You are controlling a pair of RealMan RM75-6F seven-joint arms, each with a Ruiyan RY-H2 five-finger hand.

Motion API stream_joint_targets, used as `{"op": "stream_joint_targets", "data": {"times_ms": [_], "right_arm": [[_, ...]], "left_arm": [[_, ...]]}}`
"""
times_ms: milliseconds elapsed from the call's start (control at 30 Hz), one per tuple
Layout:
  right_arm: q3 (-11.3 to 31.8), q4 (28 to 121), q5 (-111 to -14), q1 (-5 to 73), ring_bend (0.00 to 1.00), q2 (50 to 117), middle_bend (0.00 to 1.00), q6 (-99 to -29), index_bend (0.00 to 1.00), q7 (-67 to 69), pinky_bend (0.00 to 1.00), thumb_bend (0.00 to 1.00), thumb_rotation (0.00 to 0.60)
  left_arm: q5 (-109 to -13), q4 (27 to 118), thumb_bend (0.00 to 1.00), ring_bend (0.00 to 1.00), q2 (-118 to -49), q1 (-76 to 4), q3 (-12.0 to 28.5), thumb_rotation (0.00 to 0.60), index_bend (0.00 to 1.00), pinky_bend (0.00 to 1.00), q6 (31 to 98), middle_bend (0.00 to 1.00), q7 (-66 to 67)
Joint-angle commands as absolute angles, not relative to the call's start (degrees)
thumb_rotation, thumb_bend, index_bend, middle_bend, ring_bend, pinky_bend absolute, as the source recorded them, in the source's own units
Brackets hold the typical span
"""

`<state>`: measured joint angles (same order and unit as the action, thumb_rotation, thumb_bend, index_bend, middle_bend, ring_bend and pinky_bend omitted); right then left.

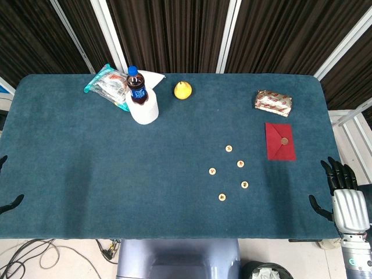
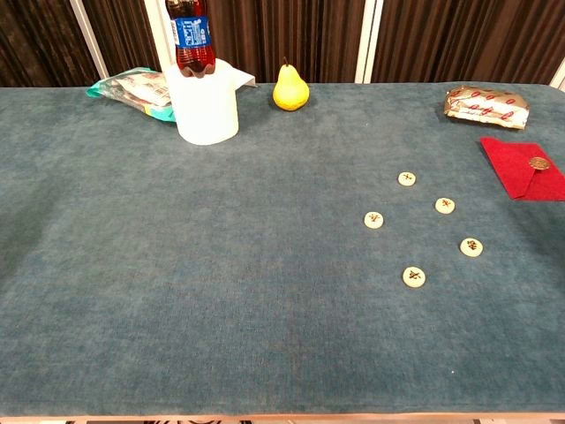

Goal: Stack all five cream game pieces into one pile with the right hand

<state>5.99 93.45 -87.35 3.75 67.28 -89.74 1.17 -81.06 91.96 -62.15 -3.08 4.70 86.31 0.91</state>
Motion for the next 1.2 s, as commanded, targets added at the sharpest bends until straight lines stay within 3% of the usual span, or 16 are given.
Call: {"op": "stream_joint_targets", "data": {"times_ms": [33,1000,1200], "right_arm": [[5.7,93.8,-87.3,3.8,0.0,66.8,0.0,-89.1,0.05,1.7,0.0,0.39,0.6],[4.6,95.7,-88.5,4.2,0.0,65.8,0.0,-87.6,0.05,5.2,0.0,0.39,0.6],[4.4,97.1,-88.2,4.3,0.0,65.7,0.0,-86.9,0.1,5.5,0.0,0.39,0.6]], "left_arm": [[-81.1,91.9,0.16,0.0,-62.2,-3.1,4.7,0.6,0.06,0.0,86.3,0.0,1.0],[-81.0,92.0,0.16,0.0,-61.6,-2.8,4.9,0.6,0.06,0.0,86.8,0.0,-0.2],[-80.8,91.9,0.16,0.0,-61.5,-2.8,5.0,0.6,0.06,0.0,86.7,0.0,-0.4]]}}
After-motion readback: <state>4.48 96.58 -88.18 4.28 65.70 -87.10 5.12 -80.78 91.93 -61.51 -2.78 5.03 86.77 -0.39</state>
